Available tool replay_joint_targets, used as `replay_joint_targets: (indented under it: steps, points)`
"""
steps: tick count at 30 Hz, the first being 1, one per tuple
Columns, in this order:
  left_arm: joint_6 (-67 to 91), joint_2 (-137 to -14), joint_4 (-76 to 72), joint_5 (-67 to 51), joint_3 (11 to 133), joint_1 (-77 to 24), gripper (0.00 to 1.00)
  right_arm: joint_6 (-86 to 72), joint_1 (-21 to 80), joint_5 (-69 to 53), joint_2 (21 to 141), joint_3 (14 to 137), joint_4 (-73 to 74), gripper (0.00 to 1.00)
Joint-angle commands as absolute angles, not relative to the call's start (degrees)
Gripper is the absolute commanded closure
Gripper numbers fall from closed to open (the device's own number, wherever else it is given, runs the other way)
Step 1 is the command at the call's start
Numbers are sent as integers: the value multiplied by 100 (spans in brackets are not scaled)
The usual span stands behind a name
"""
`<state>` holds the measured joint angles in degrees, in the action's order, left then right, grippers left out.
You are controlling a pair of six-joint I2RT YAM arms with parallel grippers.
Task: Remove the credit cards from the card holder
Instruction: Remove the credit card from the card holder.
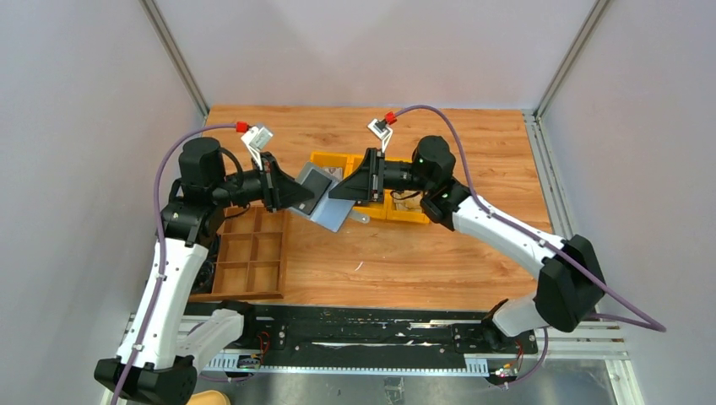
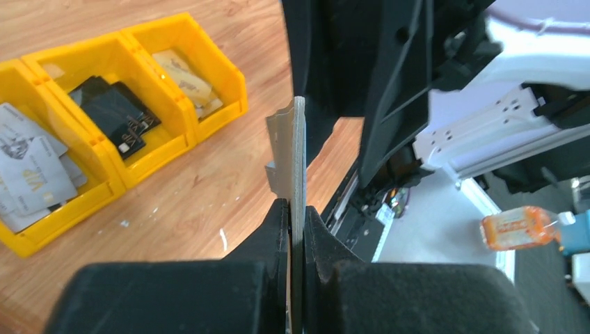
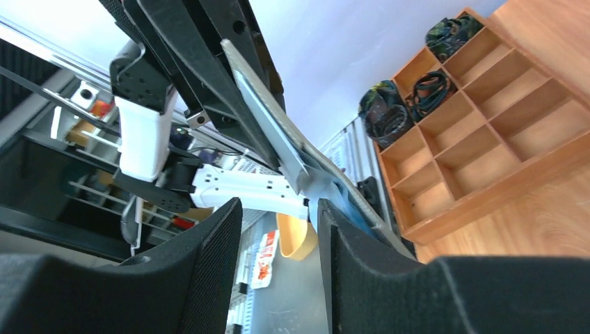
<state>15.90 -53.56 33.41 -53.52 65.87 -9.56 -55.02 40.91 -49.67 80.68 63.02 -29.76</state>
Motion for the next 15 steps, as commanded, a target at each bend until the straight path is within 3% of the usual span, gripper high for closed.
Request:
replay_joint_targets:
  steps: [1, 8, 15]
  points:
    - [2579, -5297, 2239, -5606, 6439, -958, 100, -6508, 4172, -5175, 8248, 6233, -4442, 53]
    - [3698, -5096, 864, -6015, 5927, -958, 100, -6854, 4175, -5089, 8535, 6235, -4962, 55]
    - [4244, -5083, 369, -6202, 5838, -958, 100, -7475, 4197, -5161, 8852, 6236, -5907, 71]
